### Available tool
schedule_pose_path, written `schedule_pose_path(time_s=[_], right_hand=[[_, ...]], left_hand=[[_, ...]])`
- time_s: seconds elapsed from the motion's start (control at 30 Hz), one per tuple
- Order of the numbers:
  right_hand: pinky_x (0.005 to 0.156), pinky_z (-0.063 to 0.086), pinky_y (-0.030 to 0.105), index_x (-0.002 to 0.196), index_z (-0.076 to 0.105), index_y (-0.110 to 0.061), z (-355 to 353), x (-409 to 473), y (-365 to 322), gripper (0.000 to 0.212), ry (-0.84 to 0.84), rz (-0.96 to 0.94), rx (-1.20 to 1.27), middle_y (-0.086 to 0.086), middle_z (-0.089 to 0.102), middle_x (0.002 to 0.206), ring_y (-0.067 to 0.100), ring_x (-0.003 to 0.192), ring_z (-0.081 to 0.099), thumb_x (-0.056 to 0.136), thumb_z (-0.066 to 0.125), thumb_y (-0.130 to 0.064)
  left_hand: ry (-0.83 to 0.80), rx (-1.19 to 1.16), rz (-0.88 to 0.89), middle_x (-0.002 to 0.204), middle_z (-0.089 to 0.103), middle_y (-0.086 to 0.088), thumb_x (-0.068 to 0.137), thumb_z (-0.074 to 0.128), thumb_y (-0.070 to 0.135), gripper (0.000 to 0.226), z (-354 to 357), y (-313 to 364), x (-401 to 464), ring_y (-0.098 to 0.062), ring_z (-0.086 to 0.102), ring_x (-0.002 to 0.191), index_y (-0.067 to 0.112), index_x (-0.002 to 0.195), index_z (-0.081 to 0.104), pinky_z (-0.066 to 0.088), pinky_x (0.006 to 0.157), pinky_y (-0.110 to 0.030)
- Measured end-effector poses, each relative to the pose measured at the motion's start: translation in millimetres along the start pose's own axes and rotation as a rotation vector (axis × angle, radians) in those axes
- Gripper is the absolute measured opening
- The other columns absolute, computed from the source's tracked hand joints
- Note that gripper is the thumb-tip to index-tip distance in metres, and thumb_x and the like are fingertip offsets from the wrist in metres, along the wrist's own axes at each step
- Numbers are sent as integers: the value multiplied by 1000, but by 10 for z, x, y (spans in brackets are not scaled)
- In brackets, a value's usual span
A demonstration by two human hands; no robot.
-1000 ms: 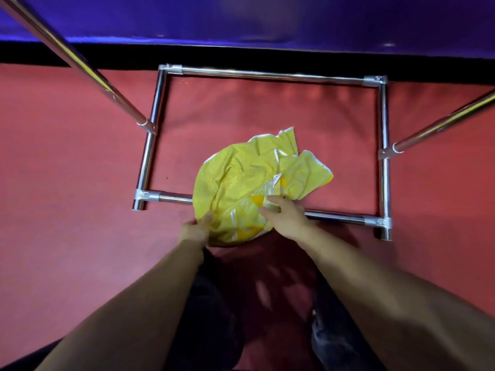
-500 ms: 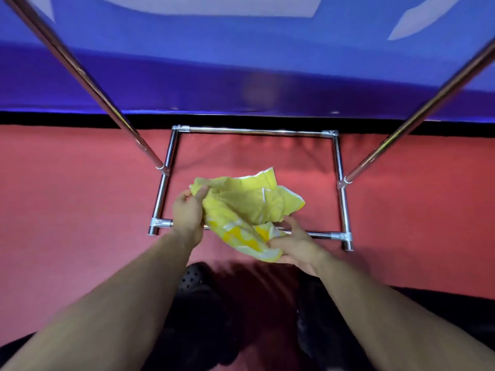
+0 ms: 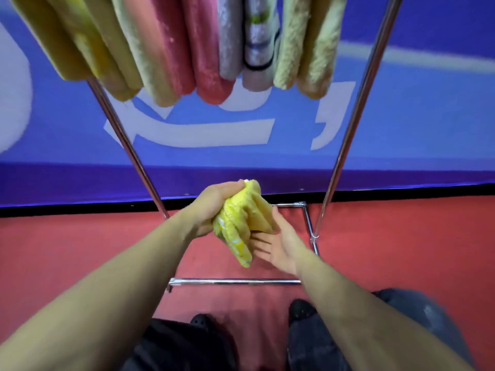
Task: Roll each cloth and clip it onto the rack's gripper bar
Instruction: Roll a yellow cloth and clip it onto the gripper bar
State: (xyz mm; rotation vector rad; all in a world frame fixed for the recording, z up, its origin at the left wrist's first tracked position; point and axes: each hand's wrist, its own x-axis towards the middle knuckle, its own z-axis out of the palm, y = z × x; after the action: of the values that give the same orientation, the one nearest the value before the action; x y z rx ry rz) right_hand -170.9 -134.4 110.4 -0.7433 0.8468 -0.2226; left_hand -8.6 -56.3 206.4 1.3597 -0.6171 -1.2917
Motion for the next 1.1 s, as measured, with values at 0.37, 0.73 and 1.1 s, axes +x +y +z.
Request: schedule_pose_path(time_s=[0.37, 0.73, 1.1], right_hand=[[92, 58, 45, 152, 22, -47, 444, -730, -847, 92, -51, -315, 10, 14, 70, 124, 28, 104, 74, 82, 81, -44], [81, 58, 35, 130, 60, -14, 415, -1083, -1089, 32, 84, -445, -3, 18, 69, 122, 29, 97, 72, 103, 47, -2], [98, 53, 52, 147, 38, -29, 332, -995, -642, 54, 141, -177, -25, 11, 64, 128, 34, 114, 64, 100, 51, -52]], left_hand=[[-76, 115, -68, 106, 70, -17, 103, 50, 36, 38, 288, 412, -526, -27, 66, 96, 7, 109, 73, 50, 92, -40], [440, -59, 139, 68, 47, -7, 93, 48, 30, 21, 401, 666, -771, -25, 52, 66, 14, 82, 54, 45, 64, -38], [338, -118, 142, 63, 48, -5, 94, 51, 27, 17, 608, 862, -904, -21, 53, 57, 11, 88, 54, 46, 59, -32]])
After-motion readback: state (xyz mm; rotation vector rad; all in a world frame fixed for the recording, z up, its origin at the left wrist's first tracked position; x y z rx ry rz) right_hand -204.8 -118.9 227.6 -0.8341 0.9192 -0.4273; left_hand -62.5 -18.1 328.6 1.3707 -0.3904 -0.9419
